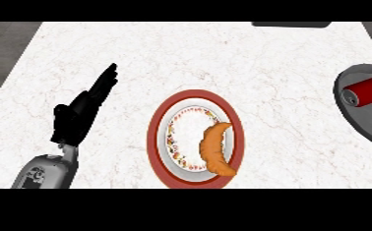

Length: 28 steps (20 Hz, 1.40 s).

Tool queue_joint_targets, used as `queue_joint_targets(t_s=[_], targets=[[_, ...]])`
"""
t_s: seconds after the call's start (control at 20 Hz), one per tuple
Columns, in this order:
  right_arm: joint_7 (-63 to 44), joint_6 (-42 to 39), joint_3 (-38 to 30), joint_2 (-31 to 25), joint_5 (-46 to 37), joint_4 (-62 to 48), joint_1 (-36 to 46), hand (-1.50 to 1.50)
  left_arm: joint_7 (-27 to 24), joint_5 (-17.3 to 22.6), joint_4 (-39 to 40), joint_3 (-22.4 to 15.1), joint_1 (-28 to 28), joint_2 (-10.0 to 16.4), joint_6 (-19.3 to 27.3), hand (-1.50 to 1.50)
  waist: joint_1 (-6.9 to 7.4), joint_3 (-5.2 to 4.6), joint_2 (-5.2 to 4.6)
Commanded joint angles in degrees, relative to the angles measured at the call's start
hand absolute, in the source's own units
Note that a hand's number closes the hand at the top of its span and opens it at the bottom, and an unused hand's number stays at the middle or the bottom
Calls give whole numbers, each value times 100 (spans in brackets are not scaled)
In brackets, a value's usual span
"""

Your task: Pick the can from the plate and place it in the pan

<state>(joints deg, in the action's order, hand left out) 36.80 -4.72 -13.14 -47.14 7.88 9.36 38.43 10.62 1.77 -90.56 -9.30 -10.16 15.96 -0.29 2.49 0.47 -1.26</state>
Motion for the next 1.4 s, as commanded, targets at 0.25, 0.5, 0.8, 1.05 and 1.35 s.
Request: queue_joint_targets(t_s=[0.25, 0.5, 0.8, 1.05, 1.35], targets=[[1121, -1747, -403, -418, 347, -235, -862, -150, -86, 142, 53, 292, 105, 253, -245, 0, -72, 1, 14], [1789, -2097, -509, -574, 395, -159, -1349, -150, 105, 1, -194, 115, 137, 11, -41, 0, -111, 1, 48], [2255, -2374, -615, -449, 479, -4, -1957, -150, -3, 34, -40, 173, 161, -37, -107, 0, -191, -5, 68], [2749, -2352, -569, -201, 418, 258, -2469, -150, 38, 54, -42, 314, 86, 51, -148, 0, -254, 0, 83], [2746, -2301, -670, -227, 468, 347, -2739, -150, 112, -72, -70, 259, 43, -36, -80, 0, -220, -2, 93]])
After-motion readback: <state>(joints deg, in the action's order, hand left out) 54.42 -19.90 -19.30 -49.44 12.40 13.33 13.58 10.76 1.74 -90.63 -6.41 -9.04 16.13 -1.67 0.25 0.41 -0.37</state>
